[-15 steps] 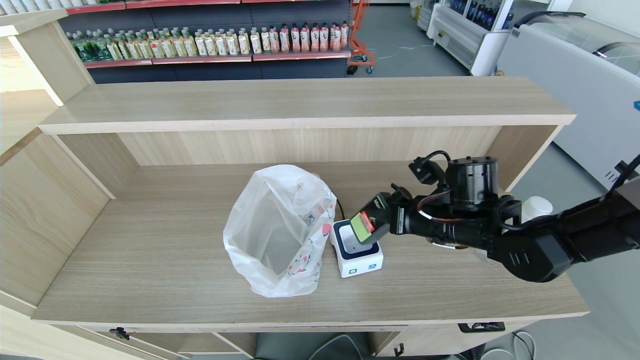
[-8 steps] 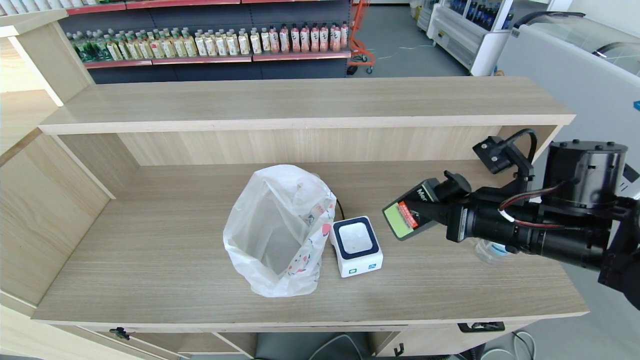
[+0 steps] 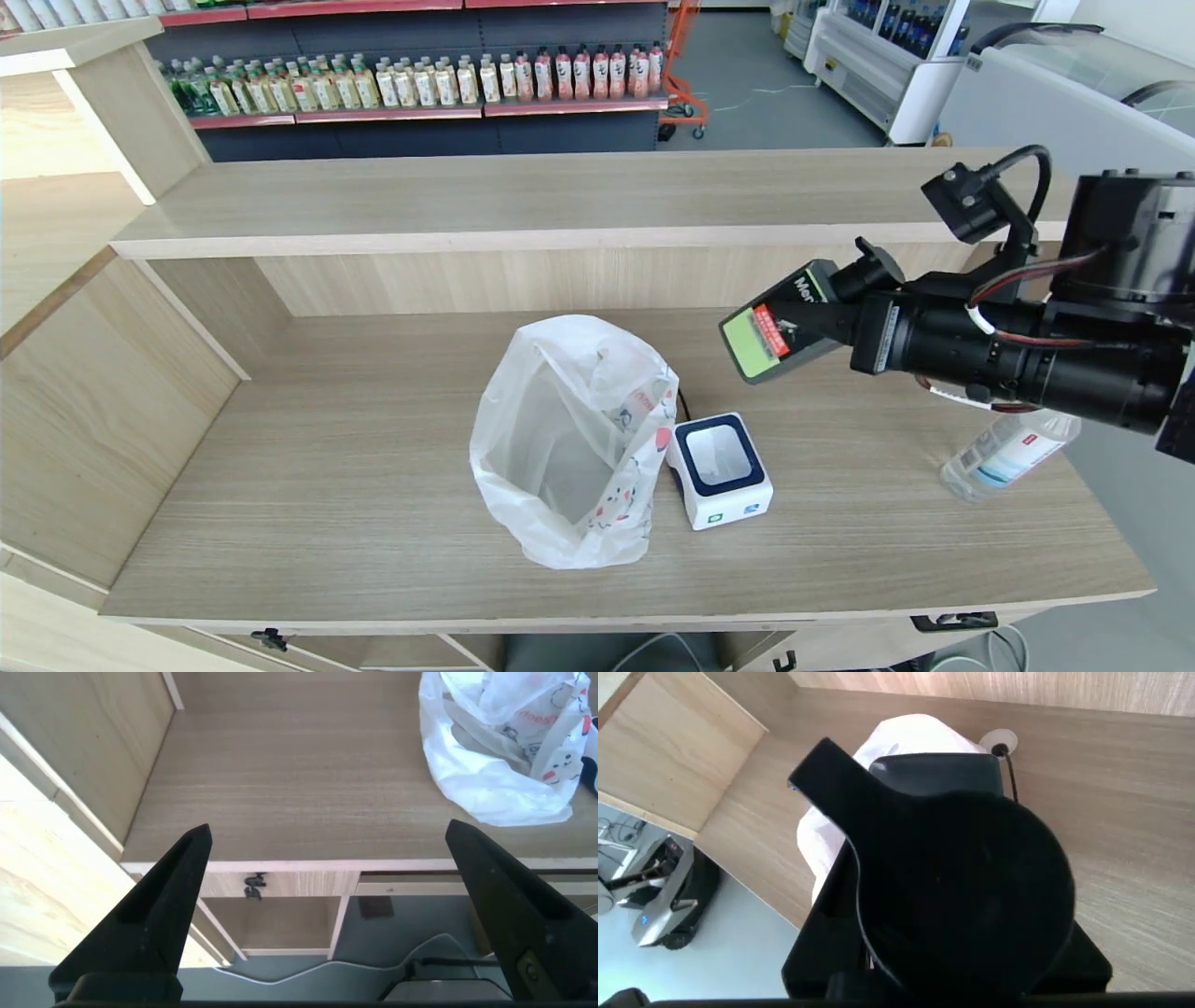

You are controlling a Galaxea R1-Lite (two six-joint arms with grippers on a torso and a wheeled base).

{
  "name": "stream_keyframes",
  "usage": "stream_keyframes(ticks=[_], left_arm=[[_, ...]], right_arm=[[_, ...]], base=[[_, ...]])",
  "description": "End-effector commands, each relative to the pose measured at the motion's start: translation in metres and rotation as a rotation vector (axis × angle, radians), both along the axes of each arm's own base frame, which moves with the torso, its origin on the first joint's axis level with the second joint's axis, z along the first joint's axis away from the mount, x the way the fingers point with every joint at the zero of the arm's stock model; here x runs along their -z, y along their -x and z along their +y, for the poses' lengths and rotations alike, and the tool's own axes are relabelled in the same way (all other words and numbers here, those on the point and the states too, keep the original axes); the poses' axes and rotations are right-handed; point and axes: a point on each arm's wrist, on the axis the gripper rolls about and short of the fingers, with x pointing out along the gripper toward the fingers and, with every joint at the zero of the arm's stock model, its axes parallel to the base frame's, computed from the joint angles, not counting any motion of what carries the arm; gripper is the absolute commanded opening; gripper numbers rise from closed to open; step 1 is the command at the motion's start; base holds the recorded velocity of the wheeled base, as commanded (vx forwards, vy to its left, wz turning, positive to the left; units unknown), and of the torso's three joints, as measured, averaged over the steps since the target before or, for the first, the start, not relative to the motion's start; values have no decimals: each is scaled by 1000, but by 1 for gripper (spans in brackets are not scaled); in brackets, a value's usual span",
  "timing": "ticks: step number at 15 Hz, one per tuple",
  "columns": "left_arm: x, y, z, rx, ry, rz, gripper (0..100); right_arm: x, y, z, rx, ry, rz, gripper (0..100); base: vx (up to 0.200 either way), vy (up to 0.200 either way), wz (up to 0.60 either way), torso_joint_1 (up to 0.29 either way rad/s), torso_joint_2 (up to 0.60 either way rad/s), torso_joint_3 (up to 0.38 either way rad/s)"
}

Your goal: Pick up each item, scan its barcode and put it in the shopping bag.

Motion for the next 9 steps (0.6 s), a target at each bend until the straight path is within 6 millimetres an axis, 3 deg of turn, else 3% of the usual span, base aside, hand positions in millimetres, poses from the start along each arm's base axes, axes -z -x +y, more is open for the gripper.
stream_keyframes(ticks=[1, 9], left_arm=[[0, 0, 0, 0, 1, 0, 100], [0, 0, 0, 0, 3, 2, 100]], right_arm=[[13, -32, 20, -14, 6, 70, 0], [94, -77, 60, -72, 122, 135, 0]], base=[[0, 200, 0, 7, 7, -2], [0, 0, 0, 0, 0, 0]])
